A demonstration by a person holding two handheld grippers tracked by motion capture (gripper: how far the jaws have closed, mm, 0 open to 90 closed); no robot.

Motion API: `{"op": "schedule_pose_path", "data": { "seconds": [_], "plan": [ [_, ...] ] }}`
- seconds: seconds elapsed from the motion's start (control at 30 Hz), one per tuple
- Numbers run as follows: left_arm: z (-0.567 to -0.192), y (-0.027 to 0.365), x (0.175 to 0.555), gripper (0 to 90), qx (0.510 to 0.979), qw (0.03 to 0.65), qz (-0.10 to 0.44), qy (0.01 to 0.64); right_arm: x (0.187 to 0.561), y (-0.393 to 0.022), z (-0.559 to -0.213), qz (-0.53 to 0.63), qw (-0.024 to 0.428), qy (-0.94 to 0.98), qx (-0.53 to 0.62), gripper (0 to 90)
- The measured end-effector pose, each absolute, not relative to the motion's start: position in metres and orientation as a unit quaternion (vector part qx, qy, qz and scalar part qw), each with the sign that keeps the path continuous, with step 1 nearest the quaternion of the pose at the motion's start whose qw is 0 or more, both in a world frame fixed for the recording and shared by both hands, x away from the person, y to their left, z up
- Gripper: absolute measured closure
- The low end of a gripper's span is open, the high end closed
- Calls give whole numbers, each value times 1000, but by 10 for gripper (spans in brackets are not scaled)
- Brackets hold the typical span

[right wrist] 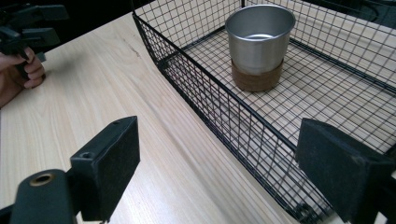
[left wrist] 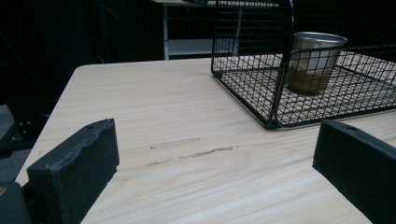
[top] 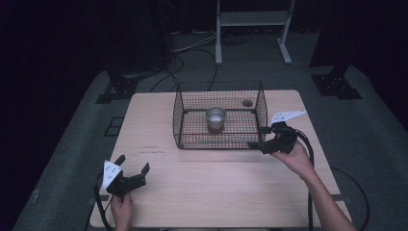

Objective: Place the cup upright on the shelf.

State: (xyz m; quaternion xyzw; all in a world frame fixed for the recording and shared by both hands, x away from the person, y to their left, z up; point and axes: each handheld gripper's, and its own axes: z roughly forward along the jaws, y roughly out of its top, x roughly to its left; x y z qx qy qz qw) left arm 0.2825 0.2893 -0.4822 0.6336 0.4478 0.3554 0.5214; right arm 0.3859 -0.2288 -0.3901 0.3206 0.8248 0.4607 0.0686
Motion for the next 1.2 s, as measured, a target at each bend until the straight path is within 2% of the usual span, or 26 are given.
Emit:
{"op": "schedule_pose_path", "data": {
  "seconds": [1.2],
  "plan": [
    [-482, 288, 282, 0, 640, 516, 356, 444, 348, -270, -418, 464, 74, 811, 348, 130]
  ]
}}
